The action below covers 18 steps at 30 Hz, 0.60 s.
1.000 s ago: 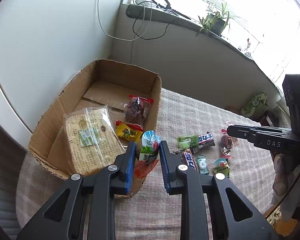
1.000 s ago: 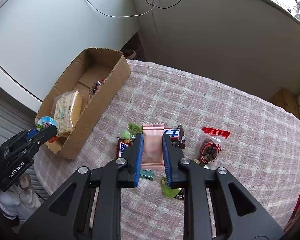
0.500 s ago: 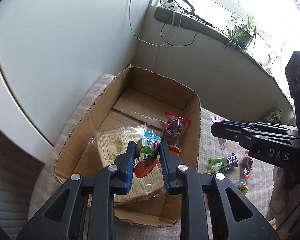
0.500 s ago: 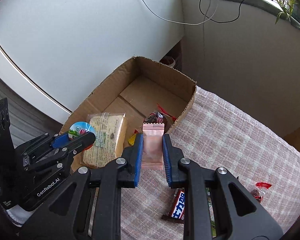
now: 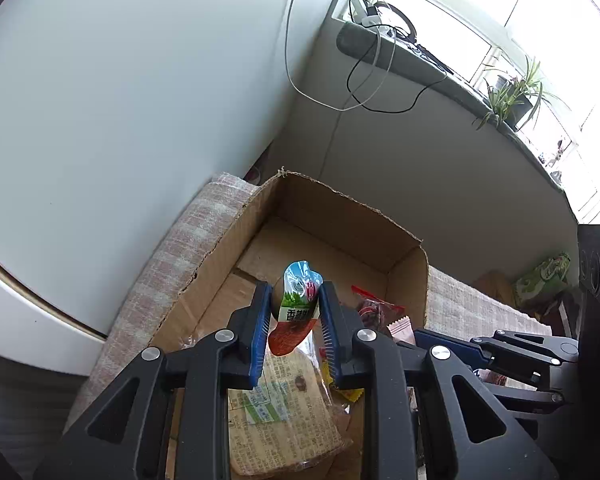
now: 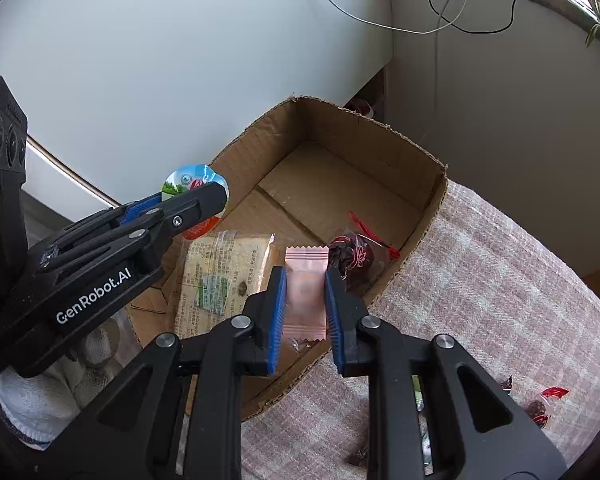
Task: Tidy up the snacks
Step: 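Carry the jelly cup and pink wrapper into the cardboard box and release both, then grasp the chocolate bar with the left tool while the right tool grasps the red-sealed candy bag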
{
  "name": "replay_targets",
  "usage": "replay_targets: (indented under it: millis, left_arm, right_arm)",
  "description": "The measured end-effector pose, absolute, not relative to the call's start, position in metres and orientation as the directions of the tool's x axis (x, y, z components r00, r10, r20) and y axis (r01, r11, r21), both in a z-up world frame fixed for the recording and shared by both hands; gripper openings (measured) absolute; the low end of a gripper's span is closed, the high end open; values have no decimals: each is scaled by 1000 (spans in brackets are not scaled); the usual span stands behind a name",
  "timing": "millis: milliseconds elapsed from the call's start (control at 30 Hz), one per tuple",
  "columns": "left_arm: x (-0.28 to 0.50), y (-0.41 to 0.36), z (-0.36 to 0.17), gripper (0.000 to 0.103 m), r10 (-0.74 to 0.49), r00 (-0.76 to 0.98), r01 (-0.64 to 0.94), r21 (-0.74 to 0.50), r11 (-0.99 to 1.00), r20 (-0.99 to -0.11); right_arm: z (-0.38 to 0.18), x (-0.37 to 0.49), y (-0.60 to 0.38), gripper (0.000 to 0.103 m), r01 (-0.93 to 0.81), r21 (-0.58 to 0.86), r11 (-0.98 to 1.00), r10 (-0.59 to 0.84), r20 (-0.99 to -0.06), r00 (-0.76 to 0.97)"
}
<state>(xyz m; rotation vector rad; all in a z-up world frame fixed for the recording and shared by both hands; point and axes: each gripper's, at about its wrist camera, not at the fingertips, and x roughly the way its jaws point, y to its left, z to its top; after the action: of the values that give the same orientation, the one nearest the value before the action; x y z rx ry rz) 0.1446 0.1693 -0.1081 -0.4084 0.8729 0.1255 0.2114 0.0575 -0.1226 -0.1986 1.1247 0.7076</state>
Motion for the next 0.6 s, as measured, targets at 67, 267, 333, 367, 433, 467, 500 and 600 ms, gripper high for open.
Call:
replay_targets:
  millis: [67, 267, 333, 367, 433, 467, 500, 600]
  left_arm:
    - [145, 170, -108, 23, -56, 640, -273, -295, 915, -766]
    - [144, 175, -105, 25, -47, 638, -293, -300, 908, -768]
    - [142, 176, -103, 25, -47, 643, -293, -303, 907, -764]
    - [141, 176, -102, 25, -45, 644, -293, -300, 908, -764]
    - [138, 174, -100, 25, -47, 648, -287, -300, 910, -760]
    - [136, 173, -98, 25, -51, 651, -281, -303, 911, -757]
    - [135, 171, -97, 25, -55, 654, -274, -304, 912, -754]
    - [130, 161, -91, 25, -74, 665, -240, -307, 921, -743]
  right_arm:
    - [-121, 209, 59, 21, -618, 186, 764, 417, -873, 253]
    - [-115, 206, 58, 54, -626, 169, 761, 421, -864, 278]
    - [-112, 206, 54, 54, -621, 179, 763, 430, -858, 280]
    - [-110, 206, 51, 54, -619, 182, 764, 434, -855, 284]
    - [-106, 205, 44, 54, -614, 185, 767, 438, -851, 290]
    - [-104, 204, 40, 54, -613, 186, 768, 440, -848, 294]
    - [-102, 203, 36, 54, -611, 185, 769, 441, -847, 298]
    - [-97, 202, 20, 54, -601, 182, 779, 440, -840, 316]
